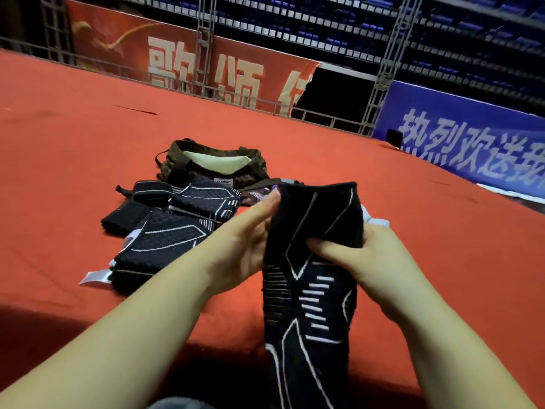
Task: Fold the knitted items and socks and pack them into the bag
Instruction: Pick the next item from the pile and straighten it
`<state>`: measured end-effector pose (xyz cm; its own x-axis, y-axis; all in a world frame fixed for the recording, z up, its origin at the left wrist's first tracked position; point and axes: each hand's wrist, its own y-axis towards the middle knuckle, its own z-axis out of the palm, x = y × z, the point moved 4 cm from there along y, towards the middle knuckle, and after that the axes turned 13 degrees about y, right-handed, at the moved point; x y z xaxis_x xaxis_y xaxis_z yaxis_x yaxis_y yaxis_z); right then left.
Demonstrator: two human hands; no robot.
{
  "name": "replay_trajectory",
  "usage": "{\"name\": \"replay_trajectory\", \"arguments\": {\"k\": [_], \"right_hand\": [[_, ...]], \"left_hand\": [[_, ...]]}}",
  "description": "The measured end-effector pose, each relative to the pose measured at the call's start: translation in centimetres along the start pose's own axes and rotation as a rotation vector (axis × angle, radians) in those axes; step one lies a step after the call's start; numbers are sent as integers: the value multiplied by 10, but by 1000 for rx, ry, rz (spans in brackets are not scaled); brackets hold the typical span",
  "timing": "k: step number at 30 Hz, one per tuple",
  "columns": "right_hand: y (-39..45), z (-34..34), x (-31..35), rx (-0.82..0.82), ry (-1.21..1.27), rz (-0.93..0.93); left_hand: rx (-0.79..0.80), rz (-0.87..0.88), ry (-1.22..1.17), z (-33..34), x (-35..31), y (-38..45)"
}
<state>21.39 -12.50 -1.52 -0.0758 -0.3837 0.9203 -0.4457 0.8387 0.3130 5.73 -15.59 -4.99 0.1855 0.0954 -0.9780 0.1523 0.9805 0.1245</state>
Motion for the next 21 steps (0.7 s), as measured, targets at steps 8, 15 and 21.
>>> {"name": "replay_trajectory", "arguments": {"k": [8, 15, 21], "right_hand": [[-10, 3, -21, 54, 163, 281], [-32, 10, -69, 332, 248, 462], [-21, -12, -77, 319, 268, 511]], "left_hand": [[-309, -89, -52, 10, 16, 8], [-276, -210, -398, 9, 23, 1], [-382, -118, -468, -9, 18, 8]]}}
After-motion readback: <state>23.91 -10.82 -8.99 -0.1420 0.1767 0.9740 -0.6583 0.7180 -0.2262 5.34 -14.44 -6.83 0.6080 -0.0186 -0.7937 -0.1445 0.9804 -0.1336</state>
